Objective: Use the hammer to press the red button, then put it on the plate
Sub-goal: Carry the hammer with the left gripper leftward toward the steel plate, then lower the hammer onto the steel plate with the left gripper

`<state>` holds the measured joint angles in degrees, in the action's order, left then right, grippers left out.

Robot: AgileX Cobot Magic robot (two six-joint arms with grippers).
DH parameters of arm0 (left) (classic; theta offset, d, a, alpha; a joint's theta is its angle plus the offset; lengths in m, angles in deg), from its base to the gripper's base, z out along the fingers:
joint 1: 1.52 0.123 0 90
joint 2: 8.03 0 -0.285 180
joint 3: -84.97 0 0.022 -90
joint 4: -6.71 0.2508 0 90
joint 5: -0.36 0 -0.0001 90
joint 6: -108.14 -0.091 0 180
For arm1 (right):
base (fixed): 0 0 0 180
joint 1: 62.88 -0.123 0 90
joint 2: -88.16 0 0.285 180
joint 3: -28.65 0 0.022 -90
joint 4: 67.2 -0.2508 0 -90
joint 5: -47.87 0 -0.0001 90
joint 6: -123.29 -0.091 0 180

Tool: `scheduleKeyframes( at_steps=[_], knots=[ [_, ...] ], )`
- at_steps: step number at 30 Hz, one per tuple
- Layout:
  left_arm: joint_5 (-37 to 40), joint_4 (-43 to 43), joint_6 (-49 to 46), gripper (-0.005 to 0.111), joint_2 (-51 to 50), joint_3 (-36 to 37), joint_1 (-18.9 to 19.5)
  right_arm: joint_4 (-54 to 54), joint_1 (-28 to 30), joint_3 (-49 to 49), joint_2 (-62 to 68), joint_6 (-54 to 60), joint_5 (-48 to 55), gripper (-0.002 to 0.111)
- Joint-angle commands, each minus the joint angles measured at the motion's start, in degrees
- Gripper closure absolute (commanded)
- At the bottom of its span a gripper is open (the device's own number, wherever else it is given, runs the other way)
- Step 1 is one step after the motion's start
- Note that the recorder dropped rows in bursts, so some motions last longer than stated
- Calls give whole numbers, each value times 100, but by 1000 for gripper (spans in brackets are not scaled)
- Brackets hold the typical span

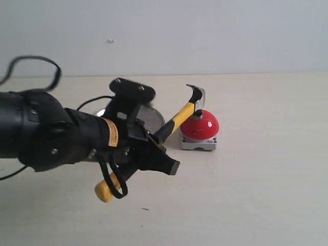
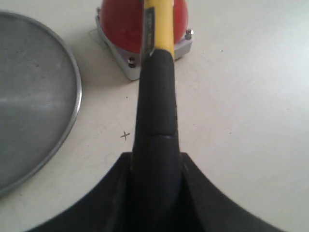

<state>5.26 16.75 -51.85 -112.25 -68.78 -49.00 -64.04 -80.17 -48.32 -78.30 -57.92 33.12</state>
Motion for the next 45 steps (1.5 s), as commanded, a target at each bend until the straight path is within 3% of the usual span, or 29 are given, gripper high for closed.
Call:
scheduleKeyframes(
  at_steps=[1,7,13,25,28,32,35,39,45],
  knots=[
    [-243,-30,-36,107,1094,-71,24,-15,-7,-25,-36,-35,-31,108],
    [-236,-41,102,107,1891,176,127,-15,-7,-25,-36,-56,33,108],
    [-1193,-41,762,107,2081,824,531,-15,-7,-25,-36,-56,144,108],
    [-2659,102,1659,107,1025,1078,1312,-525,-7,-25,-36,-179,389,108],
    [-3091,1099,2656,107,663,1078,1629,-525,-7,-25,-36,-179,389,108],
    [-4352,3157,4699,107,124,974,2225,-525,-7,-25,-36,-190,389,108],
    [-4975,4107,5645,107,-291,709,2648,-525,-7,-25,-36,-190,389,108],
    [-5005,4748,6352,107,-710,341,2914,-525,-7,-25,-36,-180,389,108],
    [-4758,4777,6437,107,-1429,-111,2919,-525,-7,-25,-36,-191,389,108]
  ],
)
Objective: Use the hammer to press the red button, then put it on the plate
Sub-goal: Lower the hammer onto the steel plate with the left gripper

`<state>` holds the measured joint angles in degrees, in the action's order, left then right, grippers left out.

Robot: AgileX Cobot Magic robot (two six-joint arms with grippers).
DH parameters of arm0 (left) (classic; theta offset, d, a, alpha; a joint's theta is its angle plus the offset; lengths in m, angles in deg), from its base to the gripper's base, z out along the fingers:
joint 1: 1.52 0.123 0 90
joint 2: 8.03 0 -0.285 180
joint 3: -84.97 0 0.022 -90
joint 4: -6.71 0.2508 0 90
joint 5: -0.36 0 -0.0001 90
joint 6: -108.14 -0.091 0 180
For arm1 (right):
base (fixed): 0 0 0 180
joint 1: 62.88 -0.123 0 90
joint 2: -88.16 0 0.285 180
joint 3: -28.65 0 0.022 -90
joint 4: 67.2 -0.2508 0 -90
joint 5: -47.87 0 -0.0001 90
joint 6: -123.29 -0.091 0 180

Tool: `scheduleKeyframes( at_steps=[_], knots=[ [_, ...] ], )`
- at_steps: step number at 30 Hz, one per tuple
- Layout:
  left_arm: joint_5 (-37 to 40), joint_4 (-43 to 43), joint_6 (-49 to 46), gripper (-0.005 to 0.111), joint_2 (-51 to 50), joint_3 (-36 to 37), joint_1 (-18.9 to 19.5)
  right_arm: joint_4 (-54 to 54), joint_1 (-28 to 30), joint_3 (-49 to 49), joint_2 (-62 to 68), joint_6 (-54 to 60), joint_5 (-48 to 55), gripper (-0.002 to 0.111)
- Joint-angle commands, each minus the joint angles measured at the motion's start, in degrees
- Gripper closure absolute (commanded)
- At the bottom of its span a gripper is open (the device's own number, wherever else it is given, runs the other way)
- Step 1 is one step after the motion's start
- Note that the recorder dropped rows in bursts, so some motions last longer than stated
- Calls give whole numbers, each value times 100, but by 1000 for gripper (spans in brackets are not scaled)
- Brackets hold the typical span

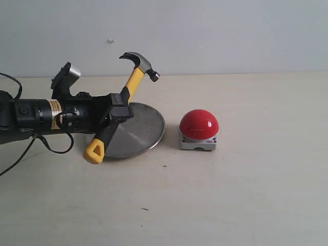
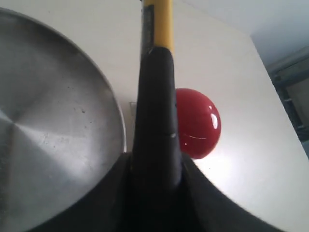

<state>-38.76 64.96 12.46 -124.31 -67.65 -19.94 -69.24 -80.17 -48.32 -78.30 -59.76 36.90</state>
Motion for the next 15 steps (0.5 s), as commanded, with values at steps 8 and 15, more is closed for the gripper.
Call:
scheduleKeyframes(
  at_steps=[8,15],
  knots=[
    [-390,-226,49,107,-829,-433,14,-5,-7,-25,-36,-6,12,108],
    [-228,-408,-155,107,-1022,-433,14,-5,-7,-25,-36,-6,12,108]
  ],
)
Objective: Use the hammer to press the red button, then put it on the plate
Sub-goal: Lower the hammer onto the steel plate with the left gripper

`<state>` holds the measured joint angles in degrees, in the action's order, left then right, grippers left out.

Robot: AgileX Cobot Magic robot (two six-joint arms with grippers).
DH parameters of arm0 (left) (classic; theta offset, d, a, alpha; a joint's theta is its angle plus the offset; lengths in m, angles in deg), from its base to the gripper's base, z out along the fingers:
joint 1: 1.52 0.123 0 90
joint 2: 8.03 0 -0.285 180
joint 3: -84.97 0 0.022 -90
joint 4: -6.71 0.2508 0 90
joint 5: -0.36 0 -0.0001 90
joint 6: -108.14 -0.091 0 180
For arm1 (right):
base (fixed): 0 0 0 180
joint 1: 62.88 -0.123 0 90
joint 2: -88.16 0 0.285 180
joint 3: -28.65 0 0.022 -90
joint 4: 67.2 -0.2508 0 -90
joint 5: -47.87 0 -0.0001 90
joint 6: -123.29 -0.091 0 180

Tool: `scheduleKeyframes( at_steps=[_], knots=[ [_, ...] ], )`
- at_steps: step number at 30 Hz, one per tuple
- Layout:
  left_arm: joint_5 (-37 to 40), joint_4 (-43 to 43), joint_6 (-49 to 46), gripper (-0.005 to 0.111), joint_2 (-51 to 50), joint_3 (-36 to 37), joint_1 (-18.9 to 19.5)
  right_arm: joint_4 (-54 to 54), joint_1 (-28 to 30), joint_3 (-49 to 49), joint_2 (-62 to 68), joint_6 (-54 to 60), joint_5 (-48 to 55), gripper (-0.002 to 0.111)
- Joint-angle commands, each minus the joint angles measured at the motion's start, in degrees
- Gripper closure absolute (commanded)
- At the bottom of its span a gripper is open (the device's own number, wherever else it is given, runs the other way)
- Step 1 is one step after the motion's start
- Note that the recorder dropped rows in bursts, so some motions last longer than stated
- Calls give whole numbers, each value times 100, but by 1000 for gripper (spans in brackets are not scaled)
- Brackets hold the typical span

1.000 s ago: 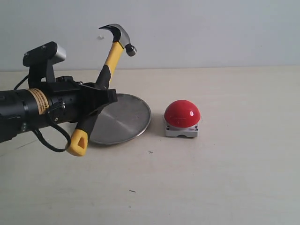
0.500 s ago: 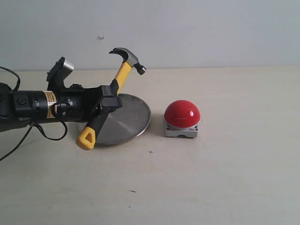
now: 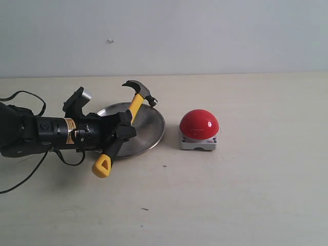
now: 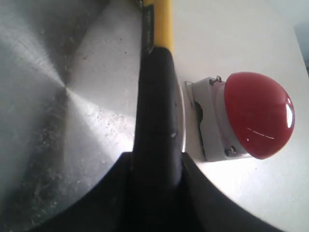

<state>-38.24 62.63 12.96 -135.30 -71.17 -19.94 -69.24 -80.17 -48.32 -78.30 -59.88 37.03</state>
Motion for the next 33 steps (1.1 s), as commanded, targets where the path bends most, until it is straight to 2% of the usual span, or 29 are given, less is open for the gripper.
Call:
scheduleKeyframes(
  at_steps=[1,6,24,27,31,33],
  knots=[
    [-169,-203,-215,107,78,-81,14,-5,-7,-25,-36,6,-1,108],
    [472,-284,-357,107,78,-81,14,-5,-7,-25,-36,6,-1,108],
    [980,-74,-493,107,70,-263,14,-5,-7,-25,-36,6,-1,108],
    [980,-33,-493,98,70,-263,14,-5,-7,-25,-36,6,-1,108],
    [1022,-14,-452,76,70,-263,14,-5,-7,-25,-36,6,-1,108],
    [1023,49,-347,69,70,-263,14,-5,-7,-25,-36,6,-1,108]
  ],
)
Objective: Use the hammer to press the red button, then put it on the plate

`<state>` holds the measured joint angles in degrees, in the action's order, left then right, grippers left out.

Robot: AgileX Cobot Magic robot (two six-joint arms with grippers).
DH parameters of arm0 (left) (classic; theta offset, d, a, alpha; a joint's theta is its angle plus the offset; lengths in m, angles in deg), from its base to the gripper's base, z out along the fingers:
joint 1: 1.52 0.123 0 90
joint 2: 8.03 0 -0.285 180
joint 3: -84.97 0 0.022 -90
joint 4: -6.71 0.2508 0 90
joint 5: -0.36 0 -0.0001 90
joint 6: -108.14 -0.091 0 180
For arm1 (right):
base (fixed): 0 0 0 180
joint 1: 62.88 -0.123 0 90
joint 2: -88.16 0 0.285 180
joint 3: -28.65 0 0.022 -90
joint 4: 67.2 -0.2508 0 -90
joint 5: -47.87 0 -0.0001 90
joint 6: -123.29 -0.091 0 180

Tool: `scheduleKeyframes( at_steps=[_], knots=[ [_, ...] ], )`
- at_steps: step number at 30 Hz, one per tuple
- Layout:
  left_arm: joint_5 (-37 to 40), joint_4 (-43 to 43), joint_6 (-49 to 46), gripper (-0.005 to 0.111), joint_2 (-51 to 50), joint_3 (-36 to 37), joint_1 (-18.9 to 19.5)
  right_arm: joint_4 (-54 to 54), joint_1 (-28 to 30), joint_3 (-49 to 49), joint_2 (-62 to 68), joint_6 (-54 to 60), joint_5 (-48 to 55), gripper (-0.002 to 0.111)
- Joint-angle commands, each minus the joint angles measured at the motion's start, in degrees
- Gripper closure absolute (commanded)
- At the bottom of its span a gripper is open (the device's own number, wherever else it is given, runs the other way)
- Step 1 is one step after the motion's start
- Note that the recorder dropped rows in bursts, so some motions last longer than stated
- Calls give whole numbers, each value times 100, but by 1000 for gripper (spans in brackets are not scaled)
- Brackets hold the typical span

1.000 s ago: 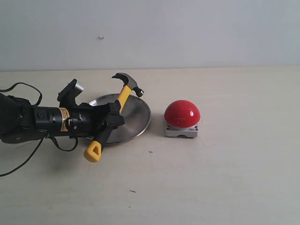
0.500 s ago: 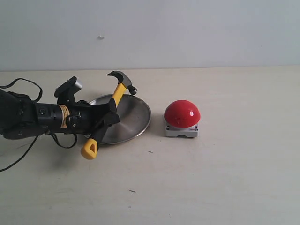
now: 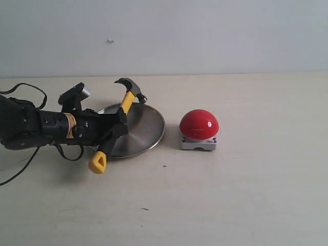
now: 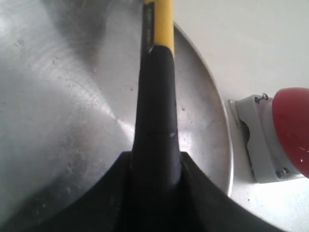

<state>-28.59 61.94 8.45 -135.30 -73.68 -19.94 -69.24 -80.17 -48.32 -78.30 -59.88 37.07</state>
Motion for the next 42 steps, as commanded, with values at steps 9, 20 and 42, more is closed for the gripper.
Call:
scheduleKeyframes(
  at_steps=[9,20,42],
  knots=[
    [236,582,441,66,123,-11,14,-5,-7,-25,-36,6,-5,108],
    [1741,609,-14,69,1187,189,14,-5,-7,-25,-36,6,-5,108],
    [2807,365,-1232,107,9022,3500,14,-5,-7,-25,-36,6,-5,108]
  ],
)
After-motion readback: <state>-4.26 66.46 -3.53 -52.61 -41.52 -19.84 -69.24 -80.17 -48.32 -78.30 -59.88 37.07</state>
